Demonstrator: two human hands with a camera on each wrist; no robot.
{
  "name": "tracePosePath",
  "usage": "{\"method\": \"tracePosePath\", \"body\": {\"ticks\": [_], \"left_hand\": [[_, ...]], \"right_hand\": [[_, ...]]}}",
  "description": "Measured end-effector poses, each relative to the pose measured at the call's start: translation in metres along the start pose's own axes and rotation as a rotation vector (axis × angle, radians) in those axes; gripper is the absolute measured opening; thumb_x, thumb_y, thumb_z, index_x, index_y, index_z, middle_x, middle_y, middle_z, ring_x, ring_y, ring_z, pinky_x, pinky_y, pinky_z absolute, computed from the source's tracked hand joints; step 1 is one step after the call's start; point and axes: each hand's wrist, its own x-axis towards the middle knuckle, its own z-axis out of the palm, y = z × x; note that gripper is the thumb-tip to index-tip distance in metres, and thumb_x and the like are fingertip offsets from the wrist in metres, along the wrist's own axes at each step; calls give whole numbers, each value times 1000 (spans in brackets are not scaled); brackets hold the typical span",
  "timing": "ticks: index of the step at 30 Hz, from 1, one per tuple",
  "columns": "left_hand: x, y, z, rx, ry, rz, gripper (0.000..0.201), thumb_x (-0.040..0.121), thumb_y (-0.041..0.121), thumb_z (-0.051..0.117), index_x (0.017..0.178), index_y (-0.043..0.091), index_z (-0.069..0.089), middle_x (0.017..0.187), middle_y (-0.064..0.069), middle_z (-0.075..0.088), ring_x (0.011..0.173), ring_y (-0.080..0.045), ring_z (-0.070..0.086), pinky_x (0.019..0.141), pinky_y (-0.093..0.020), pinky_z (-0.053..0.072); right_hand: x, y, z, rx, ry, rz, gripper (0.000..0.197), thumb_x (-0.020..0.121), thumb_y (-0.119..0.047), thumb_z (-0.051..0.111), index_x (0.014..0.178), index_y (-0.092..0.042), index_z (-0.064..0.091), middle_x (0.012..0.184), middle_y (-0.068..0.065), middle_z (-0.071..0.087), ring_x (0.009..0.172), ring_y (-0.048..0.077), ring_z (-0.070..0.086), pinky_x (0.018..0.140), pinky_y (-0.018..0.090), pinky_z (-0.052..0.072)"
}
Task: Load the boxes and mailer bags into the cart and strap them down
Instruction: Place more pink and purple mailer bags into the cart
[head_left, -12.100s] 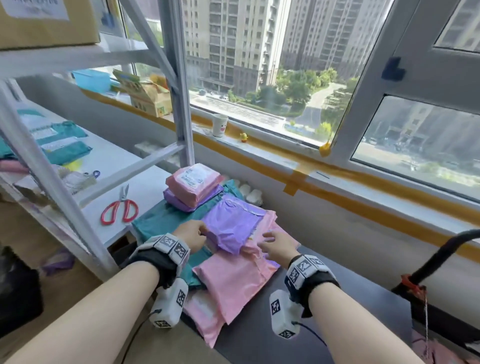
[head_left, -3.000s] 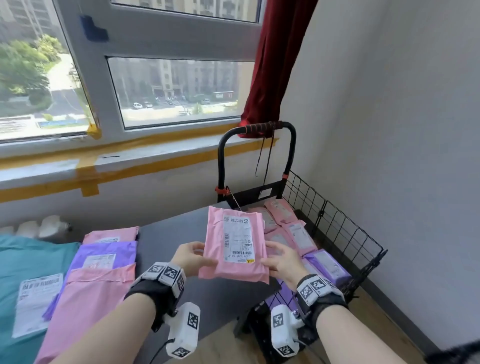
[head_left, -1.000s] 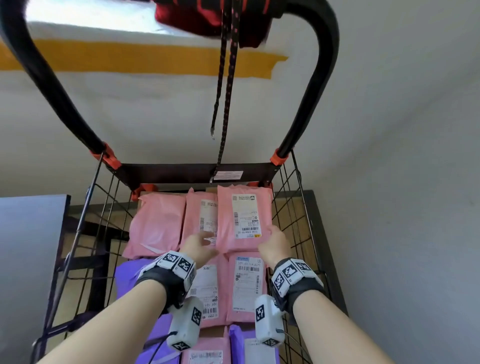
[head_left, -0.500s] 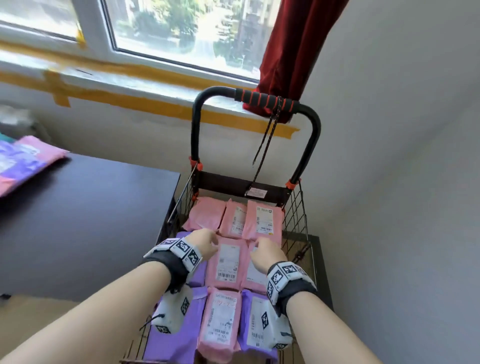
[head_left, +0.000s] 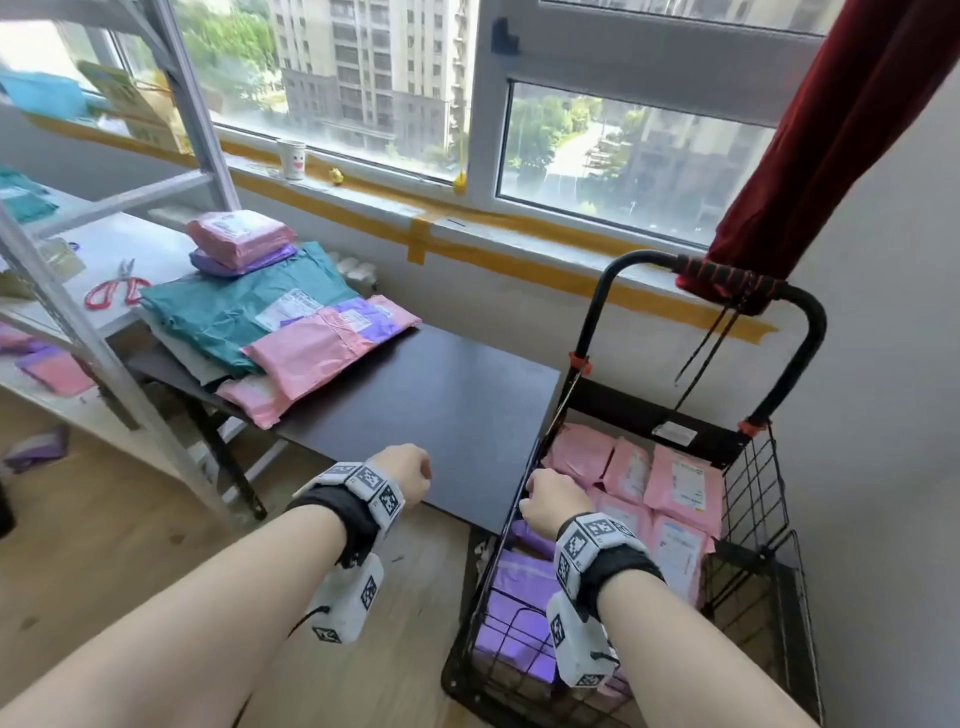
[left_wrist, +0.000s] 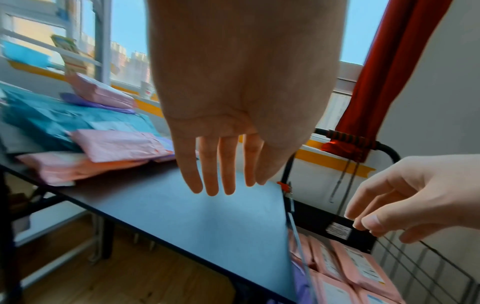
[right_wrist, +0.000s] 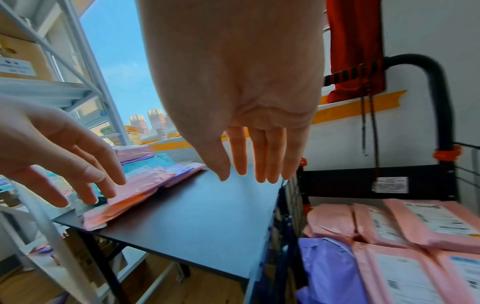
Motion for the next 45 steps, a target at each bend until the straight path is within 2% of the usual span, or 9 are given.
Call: {"method": "tracePosePath", "body": {"ticks": [12, 16, 20, 25, 28, 32, 36, 40, 45], "left_hand": [[61, -195, -91, 110, 47, -26, 30, 90, 17, 46, 116, 21, 59, 123, -4, 61, 115, -25, 56, 96, -30, 44], [87, -249, -117, 148, 40, -23, 39, 85, 28, 47, 123, 34, 50, 129, -2, 58, 117, -26, 56, 100, -34, 42], [125, -288, -133, 32, -41, -15, 47, 87, 15, 46, 134, 20, 45, 134, -10, 54, 123, -27, 52, 103, -32, 41], [177, -320, -140, -46, 0, -28, 45, 89, 15, 47, 134, 17, 46, 133, -11, 52, 122, -27, 51, 102, -33, 41], [210, -333, -145, -92, 26, -33, 44, 90, 16, 50, 134, 17, 46, 133, -11, 49, 118, -26, 53, 100, -32, 40], [248, -340, -146, -147, -4, -43, 48, 90, 16, 55, 136, 12, 44, 140, -11, 46, 127, -25, 46, 105, -27, 31], [273, -343, -145, -215, -52, -120, 50, 91, 13, 51, 139, 13, 38, 140, -14, 47, 128, -28, 45, 105, -31, 34], [287, -347, -142, -335, -70, -197, 47, 87, 8, 52, 133, 13, 44, 129, -14, 56, 118, -31, 53, 101, -34, 41], [292, -349, -138, -478, -126, -193, 41, 83, -2, 60, 124, -2, 56, 127, -18, 57, 118, -29, 55, 99, -28, 39]], "right_hand": [[69, -200, 43, 153, -57, 80, 32, 89, -19, 48, 119, -14, 58, 124, 9, 60, 113, 28, 57, 92, 31, 46], [94, -257, 52, 239, -59, 134, 34, 88, -20, 50, 120, -15, 59, 126, 9, 60, 116, 27, 56, 94, 29, 44], [127, -296, 60, 357, -36, 172, 35, 88, -23, 55, 122, -14, 57, 126, 7, 60, 118, 24, 55, 95, 27, 42], [185, -324, 80, 576, -53, 220, 51, 85, -25, 66, 130, -9, 49, 128, 10, 58, 114, 26, 57, 98, 37, 46], [220, -333, 94, 731, -58, 258, 60, 80, -22, 71, 132, -8, 44, 109, 7, 63, 96, 22, 59, 95, 40, 49], [254, -340, 108, 889, -82, 319, 66, 75, -16, 74, 133, -7, 43, 97, 4, 63, 99, 25, 63, 95, 45, 49], [262, -345, 110, 1139, -80, 386, 50, 78, 4, 68, 123, -3, 49, 98, 17, 62, 86, 24, 61, 81, 40, 55], [253, -350, 106, 1329, -62, 433, 46, 77, 21, 59, 112, -8, 50, 82, 14, 60, 74, 22, 62, 61, 27, 57], [239, -352, 106, 1336, 55, 457, 48, 75, 22, 57, 116, -3, 56, 75, 15, 61, 67, 20, 62, 54, 24, 56]]}}
